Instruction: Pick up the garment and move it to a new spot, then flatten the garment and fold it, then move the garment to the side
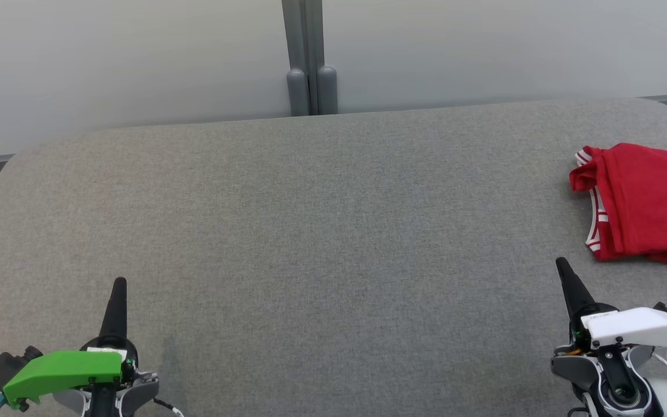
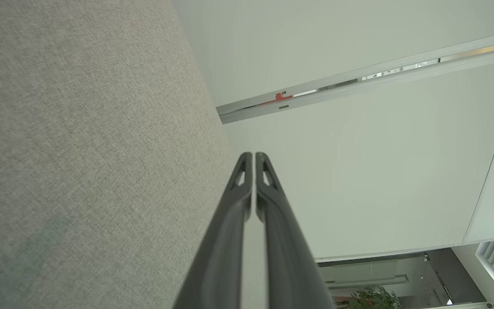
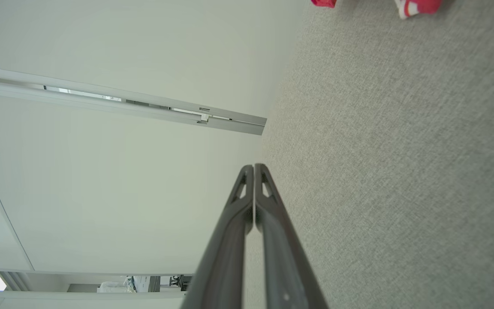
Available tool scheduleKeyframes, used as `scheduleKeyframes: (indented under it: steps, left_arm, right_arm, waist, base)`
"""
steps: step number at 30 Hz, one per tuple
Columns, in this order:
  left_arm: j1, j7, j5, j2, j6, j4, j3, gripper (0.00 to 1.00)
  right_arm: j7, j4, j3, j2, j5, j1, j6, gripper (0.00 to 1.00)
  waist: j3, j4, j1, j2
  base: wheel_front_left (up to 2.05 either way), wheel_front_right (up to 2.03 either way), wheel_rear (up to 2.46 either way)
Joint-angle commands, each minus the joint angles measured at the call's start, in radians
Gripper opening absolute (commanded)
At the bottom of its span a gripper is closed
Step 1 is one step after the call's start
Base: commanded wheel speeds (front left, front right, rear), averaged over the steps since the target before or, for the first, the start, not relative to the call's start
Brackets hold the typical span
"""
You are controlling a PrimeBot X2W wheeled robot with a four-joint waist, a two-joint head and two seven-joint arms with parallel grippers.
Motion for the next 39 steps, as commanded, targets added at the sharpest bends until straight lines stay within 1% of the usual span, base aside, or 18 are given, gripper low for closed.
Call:
scheduleKeyframes:
  steps: [1, 34, 39]
  left_arm:
    - [-0.019, 0.008, -0.024, 0.009, -0.003, -0.008, 0.006, 0.0]
    - [-0.033, 0.071, -0.242, 0.011, -0.004, -0.018, 0.017, 0.0]
    - [-0.032, 0.073, -0.239, 0.011, -0.004, -0.017, 0.017, 0.0]
  right_arm:
    - [0.009, -0.011, -0.005, -0.001, 0.025, -0.008, 0.0, 0.0]
    - [0.071, -0.036, -0.034, 0.008, 0.266, -0.005, 0.0, 0.0]
    - [0.071, -0.036, -0.035, 0.008, 0.268, -0.005, 0.0, 0.0]
  waist:
    - [0.0, 0.001, 0.0, 0.0]
    - [-0.003, 0.017, 0.0, 0.0]
    - [-0.004, 0.018, 0.0, 0.0]
  base:
    - [0.0, 0.0, 0.0]
    - [0.0, 0.0, 0.0]
    - [0.0, 0.0, 0.0]
